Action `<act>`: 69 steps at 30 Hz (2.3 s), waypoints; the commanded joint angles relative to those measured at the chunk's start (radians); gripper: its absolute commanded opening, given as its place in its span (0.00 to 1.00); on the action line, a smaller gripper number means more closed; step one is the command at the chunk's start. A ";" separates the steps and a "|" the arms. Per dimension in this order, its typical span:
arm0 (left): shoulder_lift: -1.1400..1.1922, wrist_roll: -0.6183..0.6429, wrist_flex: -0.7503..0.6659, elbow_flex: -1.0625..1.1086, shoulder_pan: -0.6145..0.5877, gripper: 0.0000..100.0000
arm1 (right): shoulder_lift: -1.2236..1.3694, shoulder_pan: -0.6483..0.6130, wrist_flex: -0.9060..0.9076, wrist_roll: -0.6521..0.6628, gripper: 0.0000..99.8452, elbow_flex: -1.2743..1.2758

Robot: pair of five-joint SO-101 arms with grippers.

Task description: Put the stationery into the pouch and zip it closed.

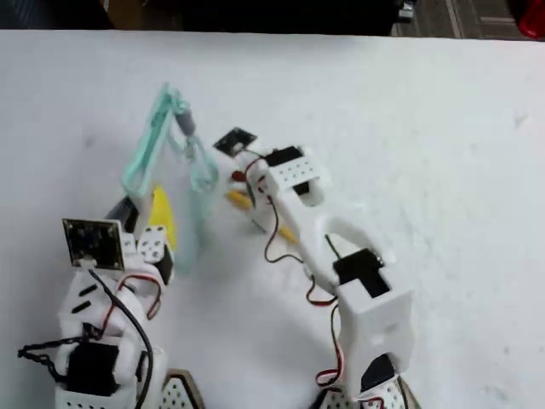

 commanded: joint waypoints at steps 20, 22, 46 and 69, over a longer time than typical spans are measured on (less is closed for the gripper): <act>-0.010 -0.104 0.157 -0.091 0.039 0.18 | -0.972 0.048 0.125 -0.250 0.02 -0.232; -0.010 -0.069 0.155 -0.081 0.036 0.20 | -0.974 -0.007 0.104 -0.264 0.02 -0.318; -0.010 -0.057 0.127 -0.075 0.039 0.20 | -0.809 -0.361 -0.361 -0.532 0.02 -0.204; -0.010 -0.052 0.127 -0.074 0.031 0.20 | -0.961 -0.406 -0.240 -0.439 0.17 0.026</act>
